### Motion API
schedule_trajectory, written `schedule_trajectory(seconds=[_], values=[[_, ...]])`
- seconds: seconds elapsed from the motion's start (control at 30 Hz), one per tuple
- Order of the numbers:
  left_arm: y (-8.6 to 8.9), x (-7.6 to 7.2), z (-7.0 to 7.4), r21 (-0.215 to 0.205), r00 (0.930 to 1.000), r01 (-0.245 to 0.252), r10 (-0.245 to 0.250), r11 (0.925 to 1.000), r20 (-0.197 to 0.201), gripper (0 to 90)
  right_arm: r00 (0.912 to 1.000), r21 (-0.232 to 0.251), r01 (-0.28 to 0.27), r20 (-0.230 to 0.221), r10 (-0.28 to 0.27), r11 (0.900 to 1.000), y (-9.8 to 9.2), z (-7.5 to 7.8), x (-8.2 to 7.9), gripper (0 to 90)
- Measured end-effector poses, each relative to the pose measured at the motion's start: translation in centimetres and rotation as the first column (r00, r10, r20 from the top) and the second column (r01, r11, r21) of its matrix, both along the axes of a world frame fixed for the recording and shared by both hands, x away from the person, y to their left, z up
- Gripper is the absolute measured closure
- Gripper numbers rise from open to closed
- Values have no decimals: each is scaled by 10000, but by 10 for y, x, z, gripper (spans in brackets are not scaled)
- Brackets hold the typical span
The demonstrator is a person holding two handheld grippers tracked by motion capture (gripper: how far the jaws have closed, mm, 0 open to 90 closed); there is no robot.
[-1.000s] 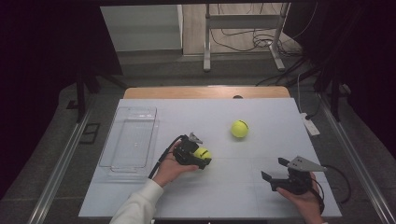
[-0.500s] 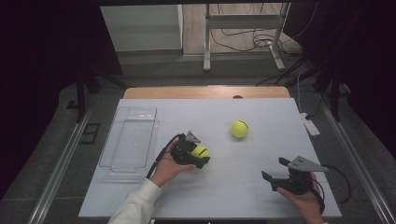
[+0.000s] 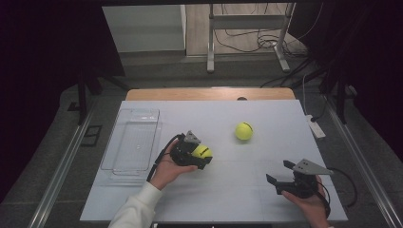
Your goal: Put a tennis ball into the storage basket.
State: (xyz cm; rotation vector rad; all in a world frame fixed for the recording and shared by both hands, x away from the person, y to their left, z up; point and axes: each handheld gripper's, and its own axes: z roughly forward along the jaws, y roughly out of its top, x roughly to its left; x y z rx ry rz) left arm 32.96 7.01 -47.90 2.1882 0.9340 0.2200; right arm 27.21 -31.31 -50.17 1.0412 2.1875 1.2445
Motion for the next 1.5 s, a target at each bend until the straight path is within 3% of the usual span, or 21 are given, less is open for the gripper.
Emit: schedule_trajectory(seconds=[0.7, 1.5], values=[[25, -7, 28, -867, 9965, -436, 496, 9953, 679, 271, 10000, 17, -1, 2, 1, 10000, 0, 1, -1, 122], [47, -12, 43, -1138, 9861, -1012, 1148, 9883, 1202, 271, 10000, -38, -29, 5, 29, 10000, 1, 1, -1, 123]])
